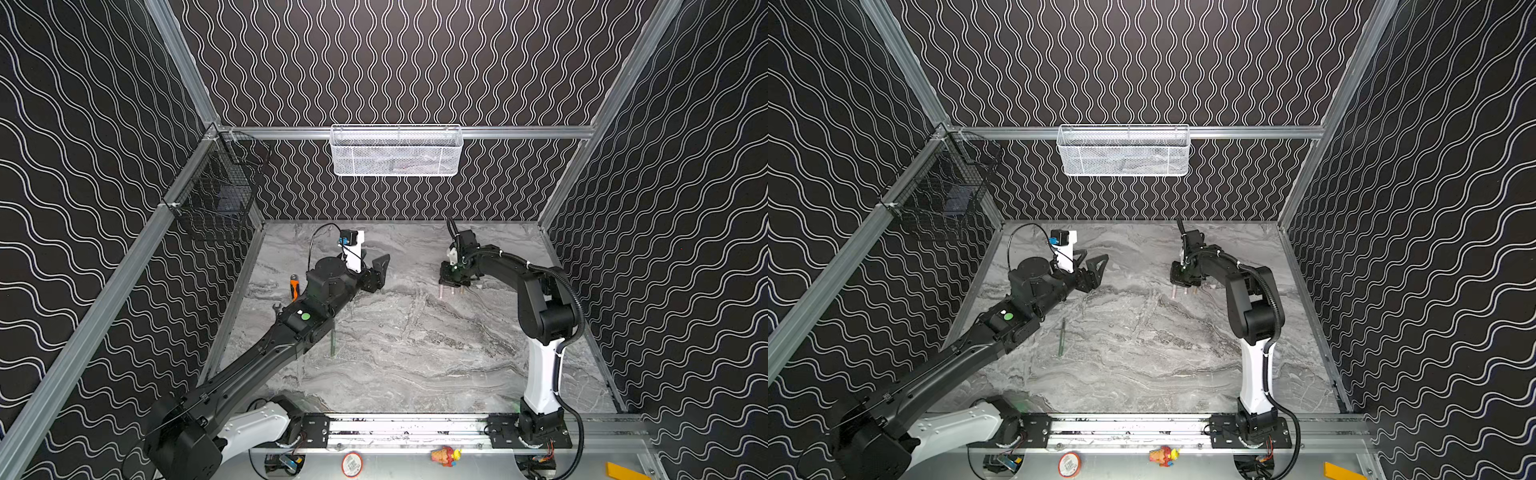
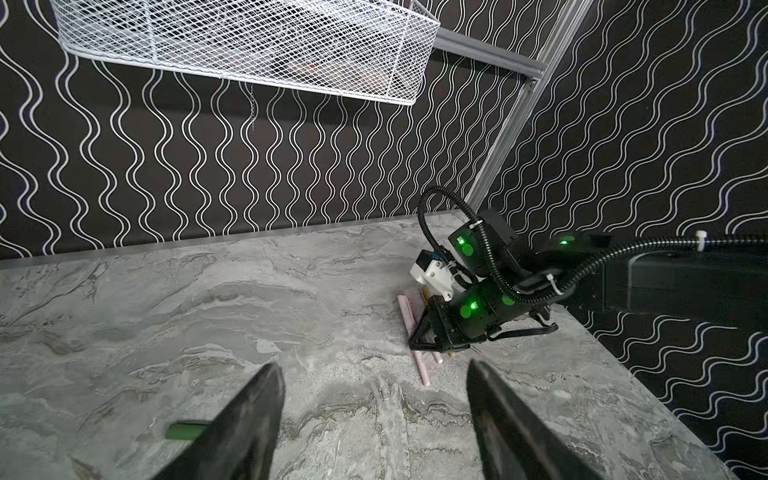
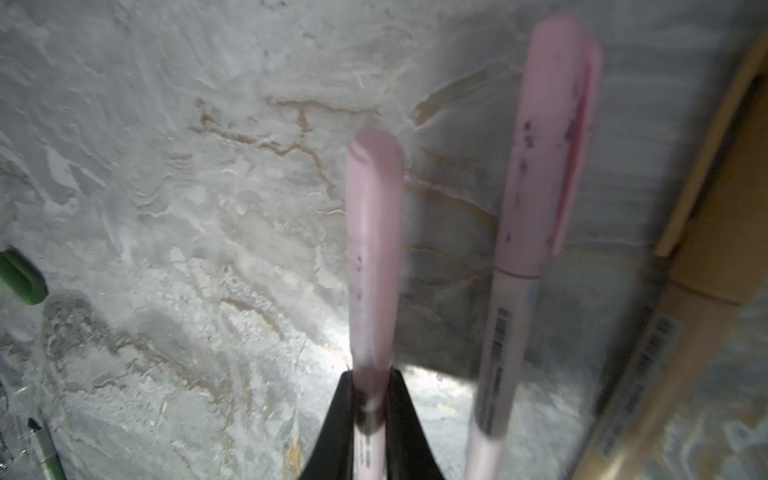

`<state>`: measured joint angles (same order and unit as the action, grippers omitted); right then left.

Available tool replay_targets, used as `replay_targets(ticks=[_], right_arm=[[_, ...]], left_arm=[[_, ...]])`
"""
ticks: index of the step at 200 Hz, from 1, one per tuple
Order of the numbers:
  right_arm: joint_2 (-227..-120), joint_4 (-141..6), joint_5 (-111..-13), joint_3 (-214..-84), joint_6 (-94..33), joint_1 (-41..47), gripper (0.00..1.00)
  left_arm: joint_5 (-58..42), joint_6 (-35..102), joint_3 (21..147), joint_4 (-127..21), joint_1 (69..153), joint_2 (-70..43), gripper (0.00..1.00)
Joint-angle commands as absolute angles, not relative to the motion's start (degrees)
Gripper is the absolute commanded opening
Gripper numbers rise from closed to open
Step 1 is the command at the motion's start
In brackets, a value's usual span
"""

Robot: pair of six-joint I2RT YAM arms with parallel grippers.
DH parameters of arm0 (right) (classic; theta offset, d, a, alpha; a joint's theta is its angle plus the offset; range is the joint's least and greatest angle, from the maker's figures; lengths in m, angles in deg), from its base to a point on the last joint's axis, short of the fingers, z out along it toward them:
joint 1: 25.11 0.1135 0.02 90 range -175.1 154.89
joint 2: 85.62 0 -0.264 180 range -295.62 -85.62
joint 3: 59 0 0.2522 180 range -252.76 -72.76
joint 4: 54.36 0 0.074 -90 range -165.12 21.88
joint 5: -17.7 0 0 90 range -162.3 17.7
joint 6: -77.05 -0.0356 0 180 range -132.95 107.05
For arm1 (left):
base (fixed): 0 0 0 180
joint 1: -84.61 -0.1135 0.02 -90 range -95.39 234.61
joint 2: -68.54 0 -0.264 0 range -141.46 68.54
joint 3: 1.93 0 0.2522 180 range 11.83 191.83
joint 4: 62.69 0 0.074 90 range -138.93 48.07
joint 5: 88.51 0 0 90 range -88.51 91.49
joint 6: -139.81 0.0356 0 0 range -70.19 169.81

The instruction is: Insert the pens into the pen caps

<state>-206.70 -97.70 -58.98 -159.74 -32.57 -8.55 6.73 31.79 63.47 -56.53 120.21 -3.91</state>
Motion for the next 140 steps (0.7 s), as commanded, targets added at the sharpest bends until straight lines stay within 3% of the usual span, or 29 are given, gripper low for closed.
replay_targets(ticks=[1,74,140], right_arm=[[-207.6,-99.05,-60.02,-160.6,-33.52,-8.66,0.14],[-211.83,-100.07,-61.74,-163.81,-34.04,-9.19,0.17],[-210.27,-100.06,-62.36,-163.72,-35.1,-9.28,0.25]], left_arm=[[5.97,31.09,64.04,-57.2,120.12,-4.15,0.73],[5.88,31.1,64.21,-57.01,120.11,-4.15,0.73],[6.43,31.5,64.37,-56.51,120.11,-4.5,0.73]])
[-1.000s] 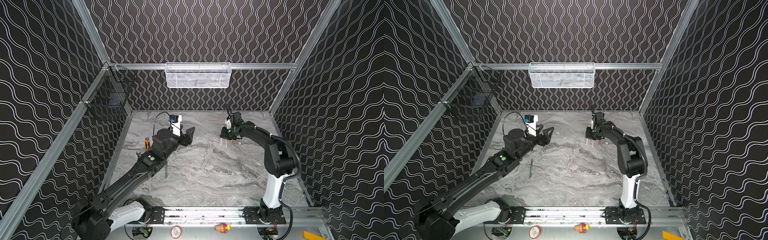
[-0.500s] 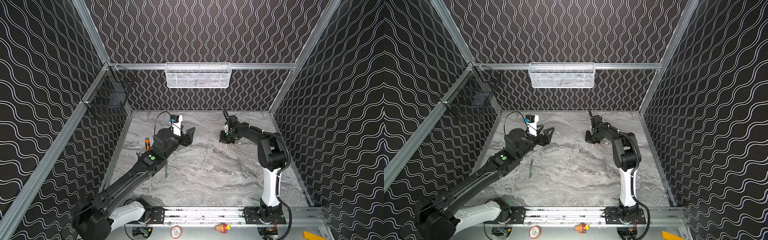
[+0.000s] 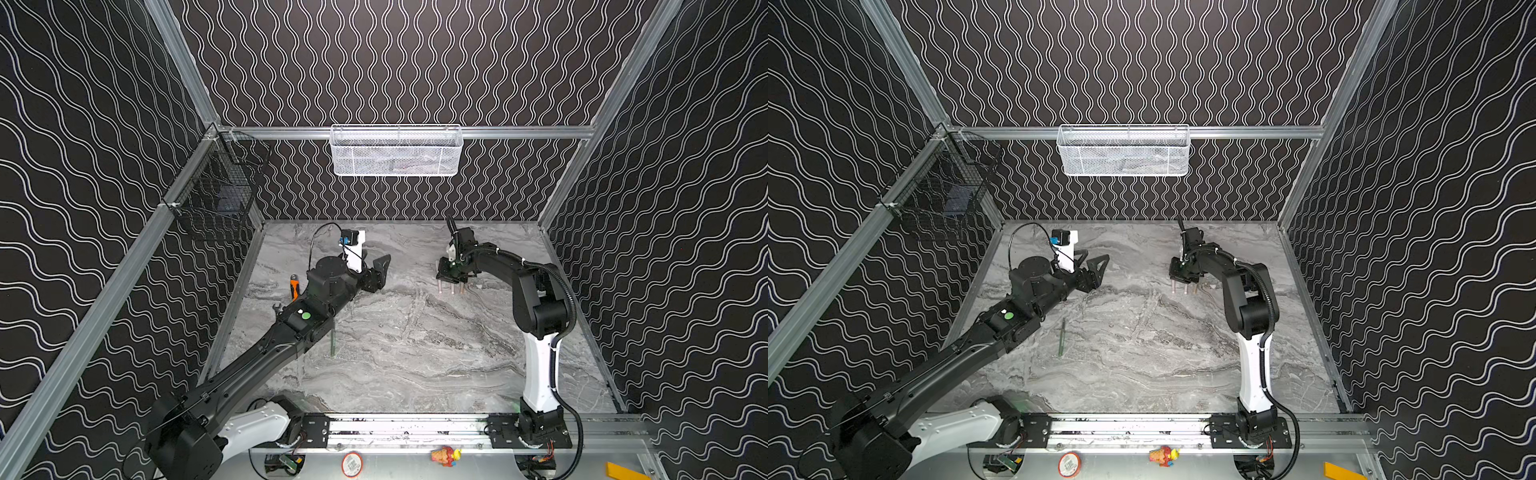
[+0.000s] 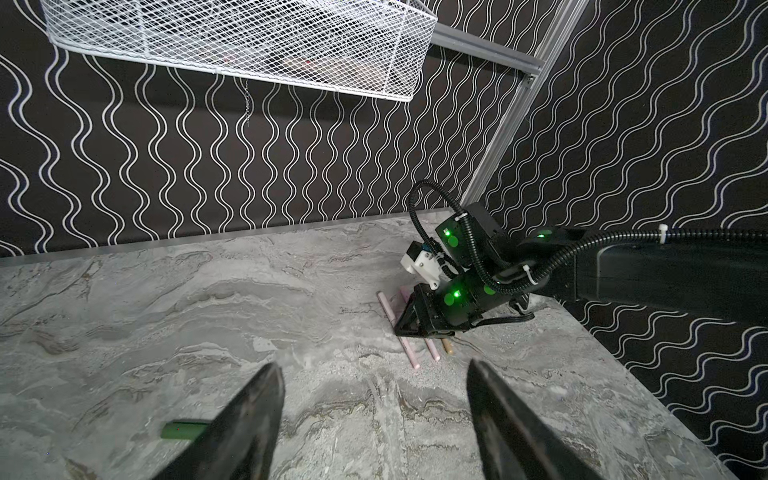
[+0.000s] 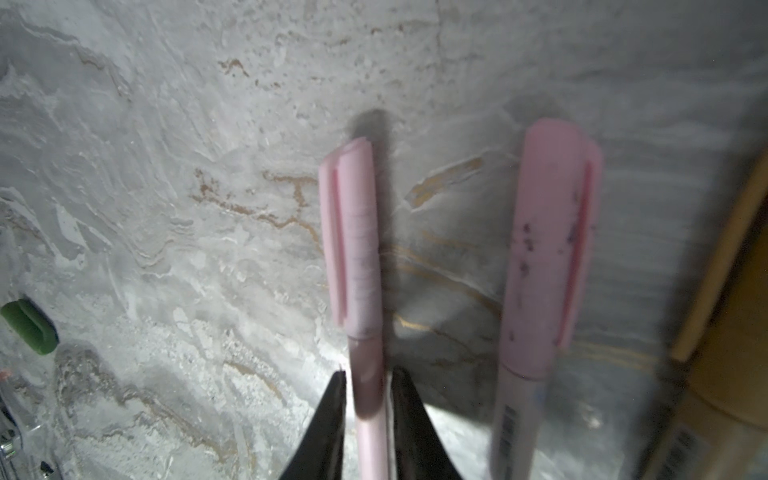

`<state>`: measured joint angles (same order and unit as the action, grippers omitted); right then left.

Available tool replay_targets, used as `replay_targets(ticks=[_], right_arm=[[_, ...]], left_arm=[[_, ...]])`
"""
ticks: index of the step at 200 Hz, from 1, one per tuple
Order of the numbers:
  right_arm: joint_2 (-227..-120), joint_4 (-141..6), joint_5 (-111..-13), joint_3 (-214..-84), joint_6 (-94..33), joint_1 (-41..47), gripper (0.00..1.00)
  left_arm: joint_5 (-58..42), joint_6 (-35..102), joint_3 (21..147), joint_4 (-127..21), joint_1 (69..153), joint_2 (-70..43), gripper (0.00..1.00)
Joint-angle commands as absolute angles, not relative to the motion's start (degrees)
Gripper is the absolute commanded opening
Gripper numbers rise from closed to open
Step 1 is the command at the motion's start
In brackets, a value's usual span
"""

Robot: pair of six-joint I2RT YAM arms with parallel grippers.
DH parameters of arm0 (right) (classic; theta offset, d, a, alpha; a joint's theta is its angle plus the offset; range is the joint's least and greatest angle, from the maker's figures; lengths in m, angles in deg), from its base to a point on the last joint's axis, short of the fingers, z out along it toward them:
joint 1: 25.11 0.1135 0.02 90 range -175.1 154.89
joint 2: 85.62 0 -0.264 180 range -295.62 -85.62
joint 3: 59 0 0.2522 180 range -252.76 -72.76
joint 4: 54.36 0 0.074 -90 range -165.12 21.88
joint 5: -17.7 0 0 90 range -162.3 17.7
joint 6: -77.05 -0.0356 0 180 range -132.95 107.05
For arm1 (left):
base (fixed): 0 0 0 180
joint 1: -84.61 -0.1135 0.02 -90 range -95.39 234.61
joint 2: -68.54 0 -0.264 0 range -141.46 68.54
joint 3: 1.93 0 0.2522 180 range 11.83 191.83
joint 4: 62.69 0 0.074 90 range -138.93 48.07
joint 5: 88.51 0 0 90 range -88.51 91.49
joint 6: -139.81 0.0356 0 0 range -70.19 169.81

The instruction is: Insert the pens into the pen caps

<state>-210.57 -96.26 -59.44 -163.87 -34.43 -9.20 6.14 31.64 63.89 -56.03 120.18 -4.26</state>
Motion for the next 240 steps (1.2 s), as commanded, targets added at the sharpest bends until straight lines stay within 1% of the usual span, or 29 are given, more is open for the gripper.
replay_targets(ticks=[1,36,57,76,101,124,144,161,181,197,240], right_arm=[[-210.22,-100.09,-62.36,-163.77,-35.06,-9.28,0.25],[-206.42,-99.76,-61.32,-163.73,-35.23,-9.21,0.26],[-202.55,-99.42,-60.78,-163.4,-35.19,-9.15,0.3],[-199.22,-99.41,-60.44,-162.62,-35.0,-8.86,0.31],[-194.77,-97.84,-60.19,-158.9,-35.0,-7.65,0.34],[-187.79,-95.24,-59.73,-153.42,-35.54,-5.93,0.35],[-182.63,-92.78,-59.38,-148.16,-36.11,-4.22,0.38],[-177.98,-90.73,-58.79,-143.33,-36.72,-3.32,0.39],[-172.77,-89.27,-59.8,-138.68,-36.92,-3.22,0.43],[-169.19,-88.17,-61.3,-136.1,-36.53,-3.31,0.45],[-165.31,-85.78,-58.52,-131.38,-36.58,-3.31,0.48]], left_arm=[[6.42,31.51,64.38,-56.54,120.11,-4.45,0.73],[7.92,31.87,64.78,-55.68,120.09,-4.82,0.73],[9.47,31.9,66.2,-53.19,120.02,-6.36,0.73],[10.67,32.09,67.43,-51.1,119.53,-8.27,0.73],[10.86,31.23,69.19,-48.3,117.24,-11.43,0.73],[9.53,30.46,71.08,-45.6,113.66,-15.22,0.73],[6.64,29.68,74.9,-41.06,109.96,-21.13,0.73],[4.52,28.49,79.06,-36.09,107.15,-27.47,0.71],[2.14,28.0,85.15,-31.09,104.61,-34.38,0.68],[2.08,28.91,90.63,-27.16,103.65,-40.01,0.67],[0.6,31.4,105.16,-18.12,103.07,-54.77,0.67]])
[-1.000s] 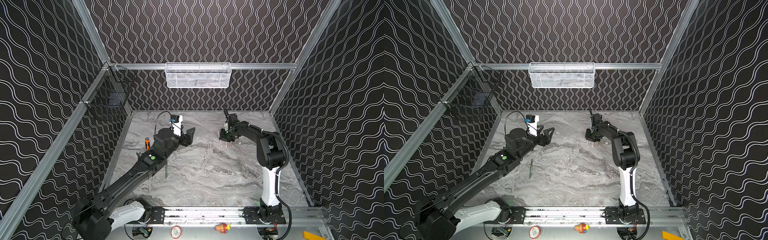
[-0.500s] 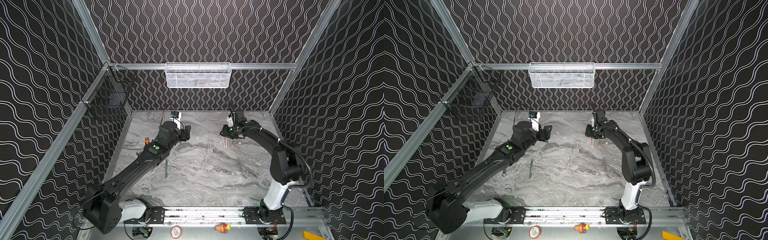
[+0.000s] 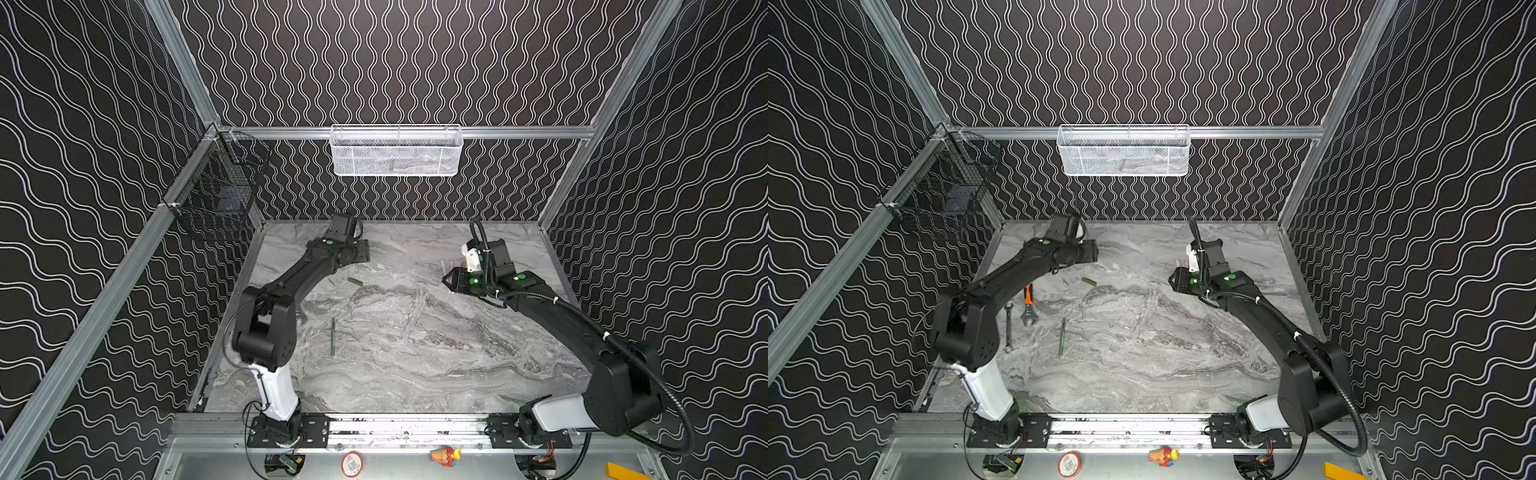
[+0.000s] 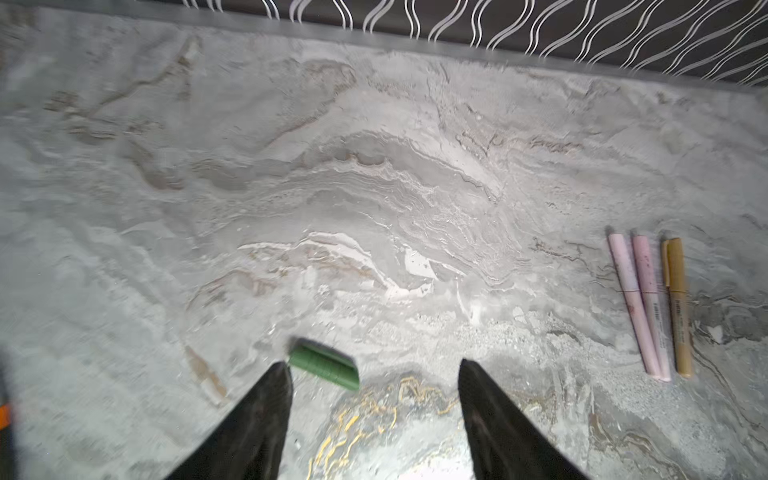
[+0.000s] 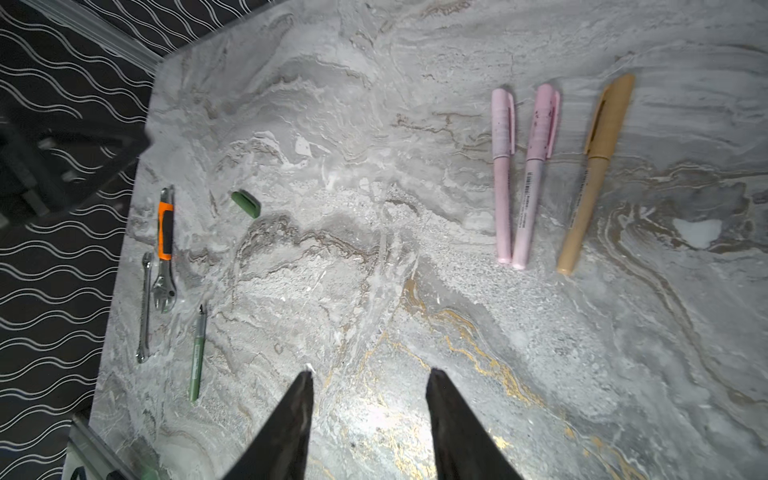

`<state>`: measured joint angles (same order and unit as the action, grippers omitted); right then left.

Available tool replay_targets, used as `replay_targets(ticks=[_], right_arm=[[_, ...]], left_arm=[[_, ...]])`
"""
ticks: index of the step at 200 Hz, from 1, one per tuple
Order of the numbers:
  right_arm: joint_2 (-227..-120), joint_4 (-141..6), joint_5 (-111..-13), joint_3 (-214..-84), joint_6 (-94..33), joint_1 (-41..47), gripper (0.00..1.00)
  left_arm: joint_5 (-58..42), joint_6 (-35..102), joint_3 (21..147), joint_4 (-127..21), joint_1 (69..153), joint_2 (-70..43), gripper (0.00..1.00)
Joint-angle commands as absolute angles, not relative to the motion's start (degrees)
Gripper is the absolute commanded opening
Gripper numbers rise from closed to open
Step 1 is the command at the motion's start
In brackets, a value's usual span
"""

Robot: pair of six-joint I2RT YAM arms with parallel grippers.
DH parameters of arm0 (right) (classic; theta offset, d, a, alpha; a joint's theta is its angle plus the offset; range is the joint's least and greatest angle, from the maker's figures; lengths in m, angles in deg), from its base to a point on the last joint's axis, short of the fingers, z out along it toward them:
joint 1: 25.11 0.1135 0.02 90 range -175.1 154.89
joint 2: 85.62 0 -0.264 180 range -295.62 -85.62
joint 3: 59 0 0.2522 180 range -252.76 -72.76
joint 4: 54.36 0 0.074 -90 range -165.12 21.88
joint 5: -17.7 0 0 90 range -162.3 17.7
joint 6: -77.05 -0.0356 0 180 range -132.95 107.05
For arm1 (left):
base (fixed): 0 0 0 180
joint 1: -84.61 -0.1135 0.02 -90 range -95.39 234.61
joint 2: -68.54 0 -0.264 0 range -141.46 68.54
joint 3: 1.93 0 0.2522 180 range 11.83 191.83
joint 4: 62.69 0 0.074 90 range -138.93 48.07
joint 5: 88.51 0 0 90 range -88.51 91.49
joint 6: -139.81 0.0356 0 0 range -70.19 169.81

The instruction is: Insert the pens into the pen caps

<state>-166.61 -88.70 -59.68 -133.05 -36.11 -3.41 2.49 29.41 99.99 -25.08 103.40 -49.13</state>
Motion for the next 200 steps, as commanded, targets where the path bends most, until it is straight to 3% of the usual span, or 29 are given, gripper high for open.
replay_targets(ticks=[1,119,200], right_arm=[[-165.32,-85.74,-58.34,-131.29,-36.59,-3.31,0.48],[-161.95,-84.15,-54.73,-126.73,-36.03,-3.31,0.5],[-162.06,-84.21,-54.68,-126.62,-35.79,-3.31,0.5]], left_arm=[[0.56,31.42,105.3,-17.97,103.07,-55.03,0.66],[-0.86,32.85,104.83,-15.95,102.72,-64.0,0.64],[-1.13,31.02,96.39,-18.39,103.47,-59.57,0.58]])
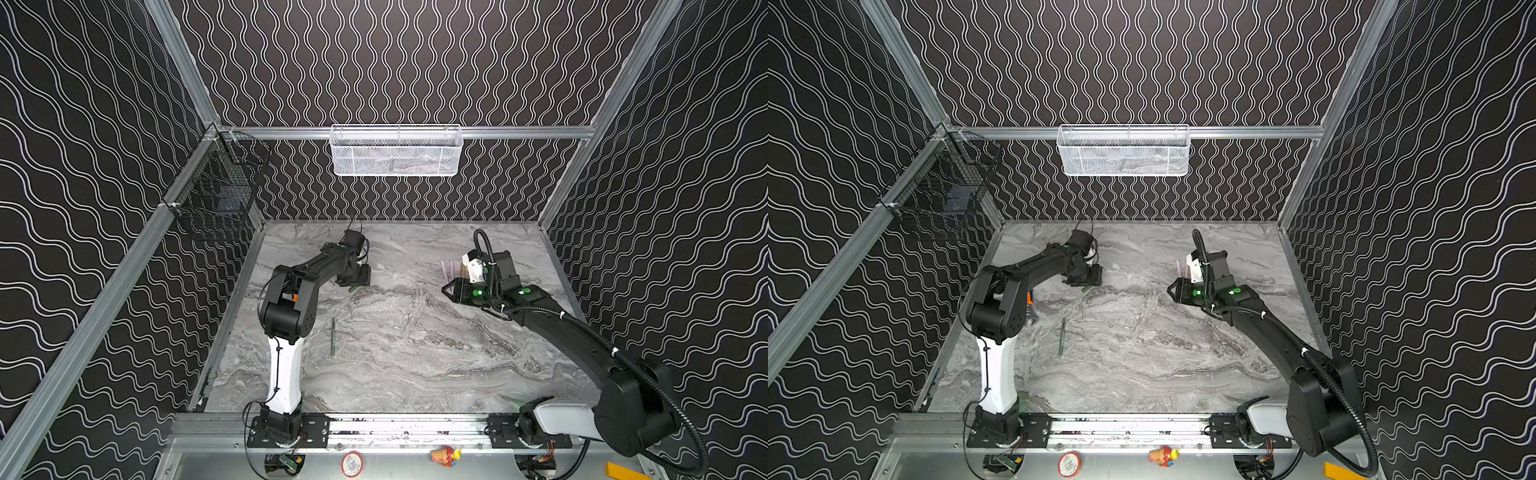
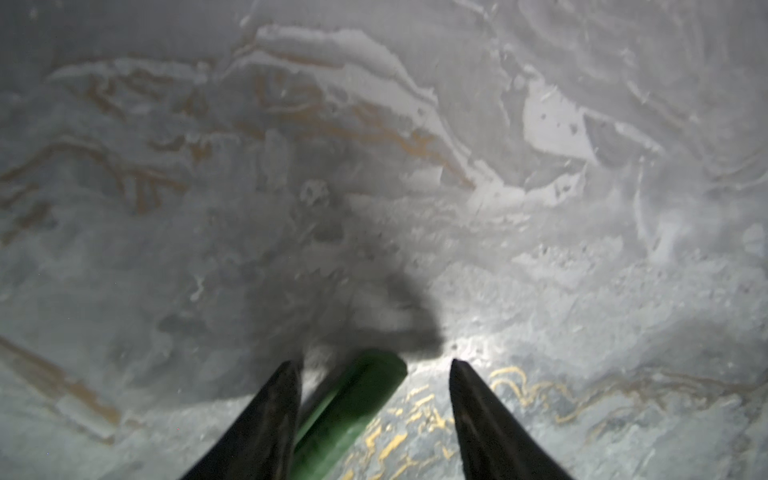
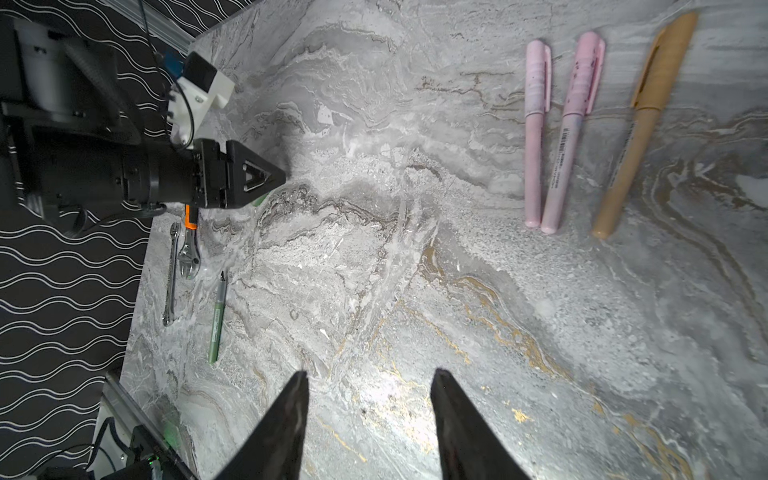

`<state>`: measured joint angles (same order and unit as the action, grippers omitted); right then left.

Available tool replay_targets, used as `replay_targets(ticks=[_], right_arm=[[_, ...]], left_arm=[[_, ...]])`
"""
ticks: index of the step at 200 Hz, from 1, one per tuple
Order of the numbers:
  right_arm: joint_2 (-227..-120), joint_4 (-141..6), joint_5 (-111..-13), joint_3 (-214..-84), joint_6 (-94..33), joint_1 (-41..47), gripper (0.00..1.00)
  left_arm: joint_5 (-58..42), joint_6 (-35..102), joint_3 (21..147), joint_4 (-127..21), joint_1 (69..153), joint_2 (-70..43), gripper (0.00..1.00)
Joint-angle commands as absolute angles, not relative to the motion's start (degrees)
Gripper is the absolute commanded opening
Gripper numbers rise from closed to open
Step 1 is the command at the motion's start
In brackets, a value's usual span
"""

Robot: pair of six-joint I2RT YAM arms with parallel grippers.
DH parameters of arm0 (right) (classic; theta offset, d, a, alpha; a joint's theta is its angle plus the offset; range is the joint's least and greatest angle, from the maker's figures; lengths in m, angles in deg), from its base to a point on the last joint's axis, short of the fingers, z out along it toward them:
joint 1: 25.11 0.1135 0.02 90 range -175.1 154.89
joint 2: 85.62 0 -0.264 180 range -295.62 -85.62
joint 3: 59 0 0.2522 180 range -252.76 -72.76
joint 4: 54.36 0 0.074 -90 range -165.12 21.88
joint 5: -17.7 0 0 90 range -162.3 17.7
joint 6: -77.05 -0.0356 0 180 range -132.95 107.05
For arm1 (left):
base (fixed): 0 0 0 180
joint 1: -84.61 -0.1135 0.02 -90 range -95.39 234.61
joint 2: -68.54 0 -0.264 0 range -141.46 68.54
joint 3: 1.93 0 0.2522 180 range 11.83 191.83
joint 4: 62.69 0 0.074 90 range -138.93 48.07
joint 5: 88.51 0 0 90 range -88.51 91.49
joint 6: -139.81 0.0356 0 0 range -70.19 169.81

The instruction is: Insert the pens into the pen caps

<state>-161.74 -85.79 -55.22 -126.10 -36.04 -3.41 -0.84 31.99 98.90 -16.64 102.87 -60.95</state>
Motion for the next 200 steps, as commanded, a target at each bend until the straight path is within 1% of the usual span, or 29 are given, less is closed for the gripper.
replay_targets(ticks=[1,18,46,80,113,158,200], right_arm=[[-162.07,-84.21,-54.66,-126.63,-35.8,-3.31,0.5],[-162.35,-83.64,-53.96,-126.75,-36.11,-3.31,0.5],[-162.44,-82.56,-53.71,-126.03,-36.8,-3.31,0.49],[-161.51,-82.28,-53.27,-125.11,-37.21,-3.25,0.49],[-160.68,-82.77,-53.63,-124.93,-36.9,-3.28,0.49],[-160.86,-82.79,-53.49,-125.4,-36.89,-3.31,0.49],[-160.48,-82.86,-53.66,-125.23,-37.03,-3.3,0.49]], left_arm=[[-0.96,31.01,96.3,-18.37,103.53,-59.46,0.58],[2.1,32.13,94.93,-17.43,104.74,-58.43,0.57],[7.2,34.45,95.14,-15.67,106.21,-58.46,0.5],[13.12,36.65,97.97,-13.24,107.18,-60.66,0.37],[15.82,37.85,99.86,-11.93,108.01,-61.73,0.26],[14.94,38.11,99.38,-12.02,108.5,-60.85,0.21],[15.81,38.25,98.5,-12.11,110.62,-58.89,0.21]])
